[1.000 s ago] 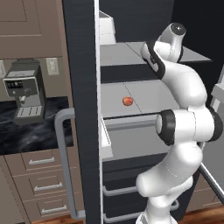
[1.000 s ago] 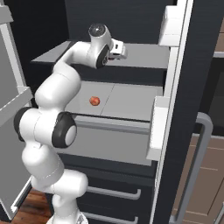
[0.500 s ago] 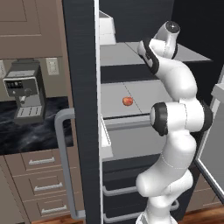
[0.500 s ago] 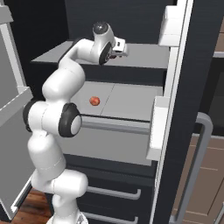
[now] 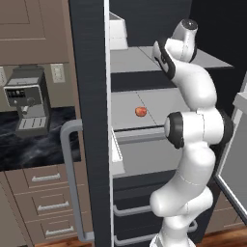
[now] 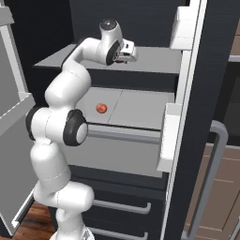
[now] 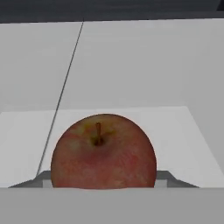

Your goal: Pick the apple and peach from the fridge and place them inside the tupperware on the counter.

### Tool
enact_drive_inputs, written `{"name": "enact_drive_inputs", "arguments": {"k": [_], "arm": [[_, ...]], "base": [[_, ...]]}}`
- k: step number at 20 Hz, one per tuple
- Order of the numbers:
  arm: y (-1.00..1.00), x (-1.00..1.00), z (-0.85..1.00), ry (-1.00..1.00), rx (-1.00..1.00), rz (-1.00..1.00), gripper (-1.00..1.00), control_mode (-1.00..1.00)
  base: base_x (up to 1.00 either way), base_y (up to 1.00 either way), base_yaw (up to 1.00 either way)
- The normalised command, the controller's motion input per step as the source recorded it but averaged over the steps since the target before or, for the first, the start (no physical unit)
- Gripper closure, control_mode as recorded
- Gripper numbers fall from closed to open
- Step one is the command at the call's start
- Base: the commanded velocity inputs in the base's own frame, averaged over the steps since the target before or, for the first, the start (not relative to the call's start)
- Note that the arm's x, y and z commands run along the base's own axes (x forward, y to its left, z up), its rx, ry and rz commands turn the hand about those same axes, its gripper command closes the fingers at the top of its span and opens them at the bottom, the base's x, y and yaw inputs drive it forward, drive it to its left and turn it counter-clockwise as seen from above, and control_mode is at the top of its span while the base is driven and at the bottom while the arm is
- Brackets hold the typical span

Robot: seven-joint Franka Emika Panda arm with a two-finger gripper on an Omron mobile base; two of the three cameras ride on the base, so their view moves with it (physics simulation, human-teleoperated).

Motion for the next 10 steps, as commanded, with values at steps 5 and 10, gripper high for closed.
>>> {"name": "enact_drive_inputs", "arguments": {"k": [5, 10], "arm": [[0.05, -0.63, -0.37, 0.0, 0.0, 0.0, 1.0, -1.0], [0.16, -1.0, -0.41, -0.07, 0.0, 0.02, 1.0, -1.0]], "base": [[0.0, 0.0, 0.0], [0.0, 0.0, 0.0]]}}
